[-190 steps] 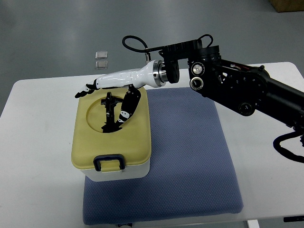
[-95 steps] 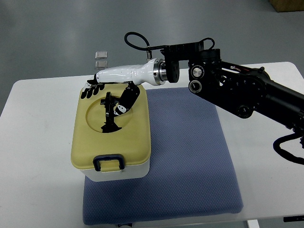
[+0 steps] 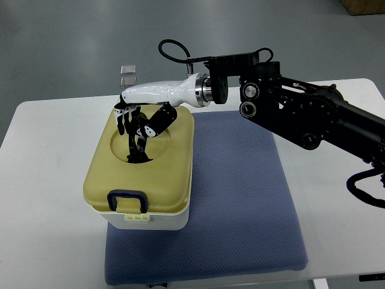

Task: Open white storage box with right hand
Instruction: 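Lift the yellow lid off the white box with the right hand, then lower the yellow lid onto the cushion beside the box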

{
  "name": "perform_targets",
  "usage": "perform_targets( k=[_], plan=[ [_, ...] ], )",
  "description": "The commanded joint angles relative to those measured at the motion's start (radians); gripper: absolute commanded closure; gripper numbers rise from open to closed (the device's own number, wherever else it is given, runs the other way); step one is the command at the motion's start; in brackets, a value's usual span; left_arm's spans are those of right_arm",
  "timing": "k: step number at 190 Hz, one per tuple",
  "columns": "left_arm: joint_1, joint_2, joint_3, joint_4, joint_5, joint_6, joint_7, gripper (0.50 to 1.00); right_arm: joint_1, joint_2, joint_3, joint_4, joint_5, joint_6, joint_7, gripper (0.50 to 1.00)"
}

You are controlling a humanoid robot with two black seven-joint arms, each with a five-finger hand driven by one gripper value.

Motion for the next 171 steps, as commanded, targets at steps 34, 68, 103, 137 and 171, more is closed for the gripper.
perform_targets(
  k=[34, 68, 103, 137, 171],
  plan=[
    [0.0, 0.0, 0.0, 0.002, 0.0, 0.0, 0.001, 0.5, 0.077, -0.016, 0.083, 0.012, 0.035, 0.051, -0.001, 1.0],
    [0.001, 0.0, 0.0, 0.002, 0.0, 0.0, 0.001, 0.5, 0.115, -0.104, 0.188, 0.014, 0.068, 0.124, -0.001, 1.0],
    [0.0, 0.0, 0.0, -0.003, 0.001, 0.0, 0.001, 0.5, 0.106, -0.271, 0.219, 0.012, 0.068, 0.124, 0.006, 1.0],
    [0.0, 0.0, 0.003, -0.007, 0.005, 0.0, 0.001, 0.5, 0.002, -0.413, 0.188, 0.012, 0.061, 0.124, 0.033, 1.0],
    [0.0, 0.0, 0.005, -0.007, 0.005, 0.0, 0.001, 0.5, -0.084, -0.541, 0.175, -0.005, 0.05, 0.124, 0.059, 1.0]
  ],
)
